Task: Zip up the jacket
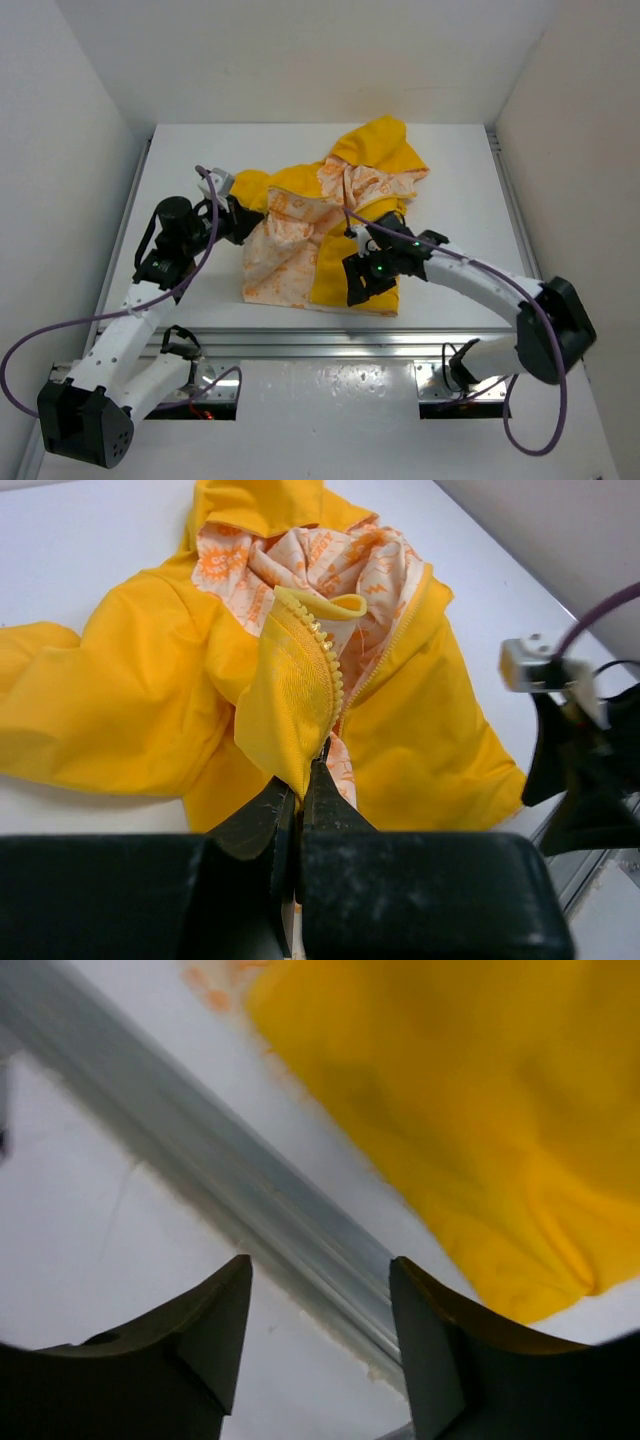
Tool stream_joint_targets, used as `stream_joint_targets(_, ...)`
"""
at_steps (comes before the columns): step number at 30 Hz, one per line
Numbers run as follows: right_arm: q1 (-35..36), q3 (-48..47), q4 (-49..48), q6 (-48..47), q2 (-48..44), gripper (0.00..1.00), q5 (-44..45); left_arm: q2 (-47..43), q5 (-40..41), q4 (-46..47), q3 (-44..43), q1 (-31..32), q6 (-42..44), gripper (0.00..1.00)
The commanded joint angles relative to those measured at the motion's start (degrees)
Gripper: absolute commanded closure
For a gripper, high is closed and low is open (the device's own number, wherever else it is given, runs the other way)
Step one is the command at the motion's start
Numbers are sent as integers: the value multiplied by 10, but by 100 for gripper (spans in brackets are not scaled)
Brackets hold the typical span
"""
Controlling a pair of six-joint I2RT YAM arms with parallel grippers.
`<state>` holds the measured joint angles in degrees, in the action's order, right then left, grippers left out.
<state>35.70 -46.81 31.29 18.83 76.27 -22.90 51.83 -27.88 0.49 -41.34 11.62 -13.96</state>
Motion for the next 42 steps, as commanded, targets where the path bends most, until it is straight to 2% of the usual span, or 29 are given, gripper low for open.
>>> stream_joint_targets(1, 46, -91, 39, 125, 80, 44, 257, -19, 26, 25, -6, -6, -17, 100)
stream_joint_targets(2, 66, -158, 87, 153, 125, 43, 293, -26, 33, 25, 1, -6, -17, 100)
stream_joint_targets(5, 63, -162, 60, 175, 132, 40, 265, -38, 42, 25, 6, -6, -17, 100)
stream_joint_targets(9, 105, -203, 76, 203, 171, 40, 322, -38, 64, 25, 12, -6, -22, 100)
stream_joint_targets(13, 115, -224, 83, 234, 219, 41, 311, -52, 89, 30, 12, -17, -27, 100)
stream_joint_targets(17, 130, -242, 77, 227, 238, 34, 297, -58, 107, 12, 12, -36, -48, 100)
stream_joint_targets(18, 136, -242, 78, 227, 244, 27, 308, -58, 107, 6, 12, -36, -54, 100)
stream_joint_targets(19, 139, -238, 80, 232, 246, 25, 309, -63, 113, 0, 12, -36, -54, 100)
stream_joint_targets(23, 148, -224, 89, 257, 260, 22, 304, -74, 127, -12, 18, -41, -72, 100)
stream_joint_targets(32, 153, -259, 90, 299, 315, 26, 287, -74, 114, -12, 18, -86, -92, 100)
stream_joint_targets(35, 152, -272, 77, 284, 328, 26, 300, -79, 114, -12, 18, -92, -92, 100)
stream_joint_targets(42, 152, -285, 76, 303, 361, 27, 270, -79, 107, -22, 18, -104, -92, 100)
